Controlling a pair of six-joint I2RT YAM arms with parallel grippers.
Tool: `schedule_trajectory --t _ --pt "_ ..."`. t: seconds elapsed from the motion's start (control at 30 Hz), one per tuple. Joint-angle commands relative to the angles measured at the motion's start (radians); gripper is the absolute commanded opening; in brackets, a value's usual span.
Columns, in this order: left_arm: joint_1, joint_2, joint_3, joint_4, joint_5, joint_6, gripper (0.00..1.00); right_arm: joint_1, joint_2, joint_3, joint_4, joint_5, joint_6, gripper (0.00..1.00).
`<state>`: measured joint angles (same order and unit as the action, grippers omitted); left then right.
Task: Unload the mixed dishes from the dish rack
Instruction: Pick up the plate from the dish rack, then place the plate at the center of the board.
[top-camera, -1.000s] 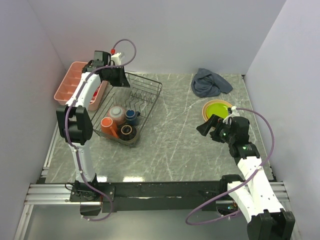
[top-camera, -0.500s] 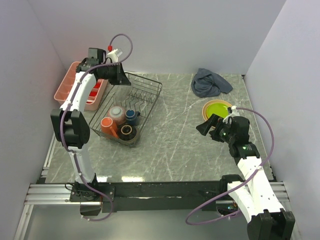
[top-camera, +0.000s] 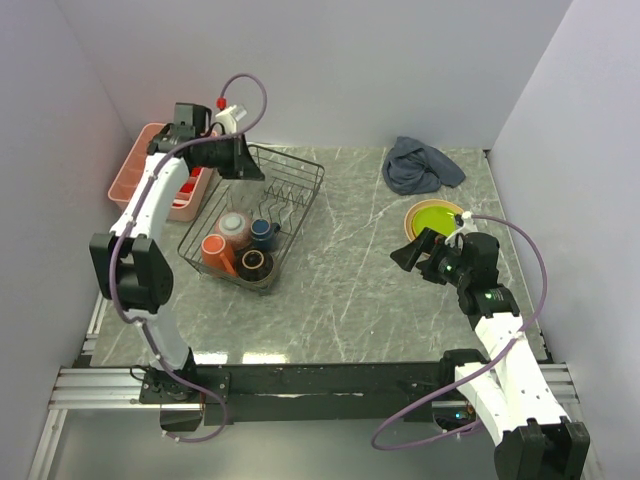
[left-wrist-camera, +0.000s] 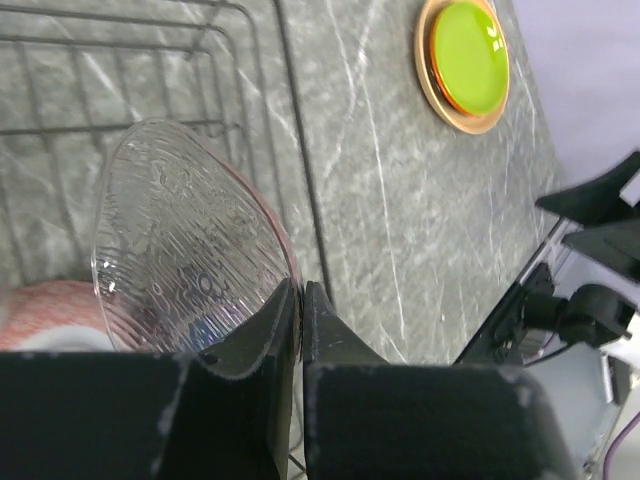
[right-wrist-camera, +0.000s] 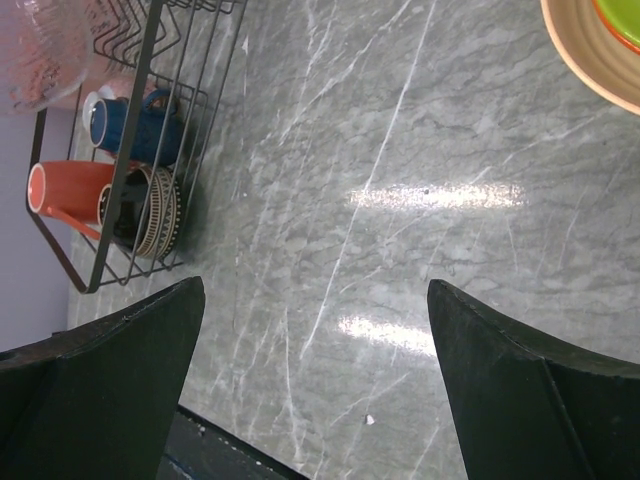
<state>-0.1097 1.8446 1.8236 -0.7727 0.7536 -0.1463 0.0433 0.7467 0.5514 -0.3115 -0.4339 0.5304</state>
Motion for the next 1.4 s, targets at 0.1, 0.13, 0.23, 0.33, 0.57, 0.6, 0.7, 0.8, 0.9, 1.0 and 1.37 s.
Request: schedule_trajectory --t 0.1,0.13,0.23,0.33,0.57,0.6,0.7,0.8,0.9,1.0,1.37 --pt "-0.148 -0.205 -0.124 0.067 -0.08 0.111 0.06 0.006 0.016 0.025 0.049 -0.061 0.019 1.0" --pt "-0.165 -0.235 -0.141 0.076 -0.092 0.135 0.06 0.004 0.017 0.033 0.051 -0.066 0.025 1.0" --pt "-0.26 -0.301 -0.208 0.122 -0.181 0.235 0.03 0.006 0.017 0.053 0.042 -0.077 0.029 1.0" --pt "-0.366 -0.356 -0.279 0.174 -0.289 0.293 0.01 0.006 0.022 0.074 0.026 -0.078 0.033 1.0" --pt "-0.591 -0.449 -0.44 0.321 -0.496 0.369 0.01 0.004 0.028 0.114 -0.026 -0.069 0.04 1.0" --pt "-0.614 -0.455 -0.478 0.348 -0.516 0.37 0.01 0.006 0.026 0.117 -0.029 -0.066 0.045 1.0" --pt "-0.723 -0.481 -0.552 0.435 -0.655 0.41 0.01 0.006 0.033 0.134 -0.046 -0.071 0.049 1.0" --pt "-0.846 -0.475 -0.604 0.503 -0.818 0.468 0.01 0.006 0.037 0.154 -0.055 -0.085 0.054 1.0" --pt "-0.949 -0.452 -0.651 0.587 -0.954 0.528 0.01 0.004 0.043 0.171 -0.057 -0.097 0.065 1.0" --pt "-1.021 -0.414 -0.679 0.656 -1.056 0.583 0.01 0.009 0.052 0.186 -0.055 -0.106 0.083 1.0" --pt "-1.179 -0.246 -0.652 0.745 -1.175 0.666 0.01 0.047 0.094 0.216 -0.023 -0.072 0.152 0.98"
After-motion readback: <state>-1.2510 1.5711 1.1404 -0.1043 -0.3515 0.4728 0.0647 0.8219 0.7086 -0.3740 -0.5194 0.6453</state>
